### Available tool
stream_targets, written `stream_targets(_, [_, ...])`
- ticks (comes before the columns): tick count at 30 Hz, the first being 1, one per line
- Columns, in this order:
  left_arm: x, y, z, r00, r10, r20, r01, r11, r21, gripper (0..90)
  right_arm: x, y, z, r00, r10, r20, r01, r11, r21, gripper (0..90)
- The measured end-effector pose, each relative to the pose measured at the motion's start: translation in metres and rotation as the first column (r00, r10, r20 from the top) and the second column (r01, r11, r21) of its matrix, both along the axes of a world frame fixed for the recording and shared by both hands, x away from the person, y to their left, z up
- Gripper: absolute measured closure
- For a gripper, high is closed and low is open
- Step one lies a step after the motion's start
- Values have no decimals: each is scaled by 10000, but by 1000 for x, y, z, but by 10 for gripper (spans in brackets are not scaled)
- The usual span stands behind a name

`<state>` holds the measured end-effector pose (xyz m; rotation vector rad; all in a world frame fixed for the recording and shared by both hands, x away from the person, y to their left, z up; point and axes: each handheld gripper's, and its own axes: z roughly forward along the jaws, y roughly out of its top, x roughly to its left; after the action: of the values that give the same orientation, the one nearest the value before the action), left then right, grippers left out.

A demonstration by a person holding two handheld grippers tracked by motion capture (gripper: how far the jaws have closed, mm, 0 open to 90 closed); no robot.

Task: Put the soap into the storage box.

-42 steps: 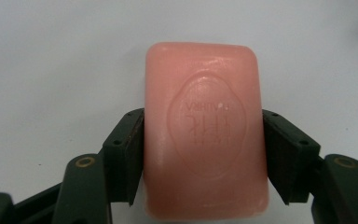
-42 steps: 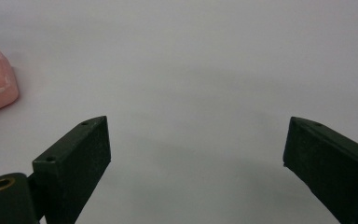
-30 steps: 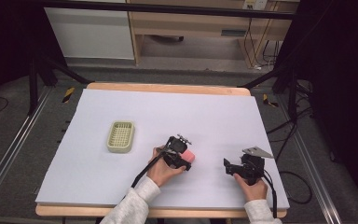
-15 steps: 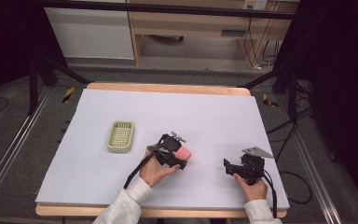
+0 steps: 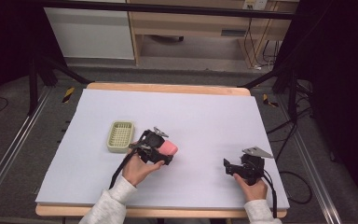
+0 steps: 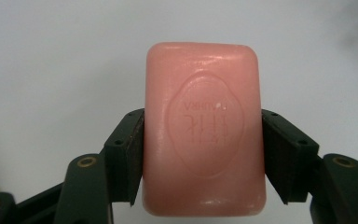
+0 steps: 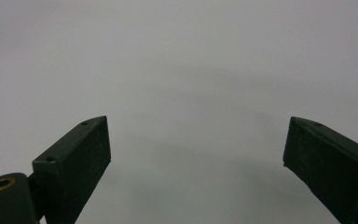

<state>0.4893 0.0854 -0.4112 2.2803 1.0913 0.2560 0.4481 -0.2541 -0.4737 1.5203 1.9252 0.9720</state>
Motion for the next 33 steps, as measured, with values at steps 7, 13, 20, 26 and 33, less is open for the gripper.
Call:
stream_targets(7, [3, 24, 5, 9986, 520, 64, -518, 9984, -237, 371, 0, 0, 0, 10000, -3, 2, 3, 10000, 5, 77])
stream_targets(13, [6, 45, 9, 9949, 1000, 151, -994, 9944, -348, 371, 0, 0, 0, 10000, 0, -14, 0, 10000, 19, 77])
stream_targets(20, [9, 66, 15, 9890, 1453, 280, -1437, 9883, -515, 372, 0, 0, -1, 10000, 10, -42, -10, 10000, 0, 77])
stream_targets(26, [15, 77, 18, 9835, 1769, 388, -1748, 9832, -523, 372, 1, 0, -1, 10000, 15, -42, -15, 10000, 3, 77])
stream_targets(33, [24, 87, 23, 9757, 2127, 527, -2096, 9760, -594, 372, 0, 0, -1, 10000, -11, -23, 11, 10000, 6, 77])
